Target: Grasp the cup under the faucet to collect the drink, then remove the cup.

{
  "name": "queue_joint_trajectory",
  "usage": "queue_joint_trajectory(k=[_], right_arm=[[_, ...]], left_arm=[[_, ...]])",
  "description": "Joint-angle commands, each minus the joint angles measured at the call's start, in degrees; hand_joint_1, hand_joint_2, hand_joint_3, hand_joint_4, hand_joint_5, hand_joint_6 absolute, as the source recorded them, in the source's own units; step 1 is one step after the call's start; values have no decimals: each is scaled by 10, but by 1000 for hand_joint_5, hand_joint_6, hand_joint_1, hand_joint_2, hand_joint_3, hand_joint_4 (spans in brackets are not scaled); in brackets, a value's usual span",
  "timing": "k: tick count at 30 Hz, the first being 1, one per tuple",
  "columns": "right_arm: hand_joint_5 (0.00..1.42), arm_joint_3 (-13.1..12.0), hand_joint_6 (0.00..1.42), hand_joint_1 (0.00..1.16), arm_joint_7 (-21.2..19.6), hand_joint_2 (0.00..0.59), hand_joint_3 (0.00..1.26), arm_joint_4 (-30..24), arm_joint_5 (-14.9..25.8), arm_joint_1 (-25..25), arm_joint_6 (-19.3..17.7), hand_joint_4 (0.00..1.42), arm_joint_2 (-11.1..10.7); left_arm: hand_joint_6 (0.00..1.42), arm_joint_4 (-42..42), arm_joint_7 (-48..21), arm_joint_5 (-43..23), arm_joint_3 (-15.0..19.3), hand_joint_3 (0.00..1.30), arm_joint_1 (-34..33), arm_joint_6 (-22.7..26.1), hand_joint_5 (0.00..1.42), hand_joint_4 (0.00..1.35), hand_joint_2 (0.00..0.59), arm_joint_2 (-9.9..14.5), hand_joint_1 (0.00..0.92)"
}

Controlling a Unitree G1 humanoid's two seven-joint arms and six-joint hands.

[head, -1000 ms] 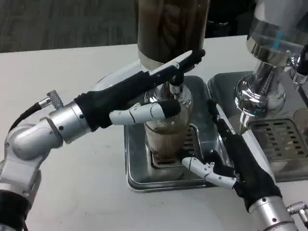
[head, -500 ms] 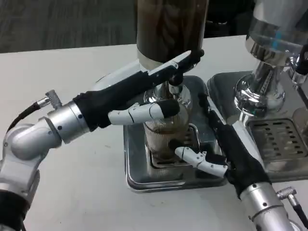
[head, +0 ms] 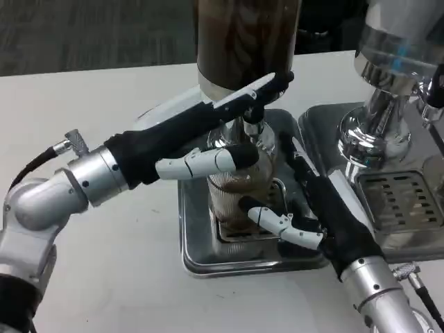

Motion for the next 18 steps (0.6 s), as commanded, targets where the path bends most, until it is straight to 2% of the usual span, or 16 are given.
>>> queue_joint_trajectory(k=[1, 7, 18], right_arm=[[0, -2, 0, 710, 6, 217, 0, 11, 9, -14, -8, 0, 1], [0, -2, 0, 708, 11, 217, 0, 21, 15, -23, -11, 0, 1], [0, -1, 0, 701, 8, 223, 0, 30, 18, -24, -13, 0, 3]], left_arm=[[0, 8, -15, 30, -14, 5, 20, 18, 0, 0, 142, 9, 0], [0, 7, -17, 25, -12, 5, 22, 21, 0, 0, 142, 8, 0], [0, 10, -56, -39, 2, 11, 16, 46, 0, 0, 142, -8, 0]])
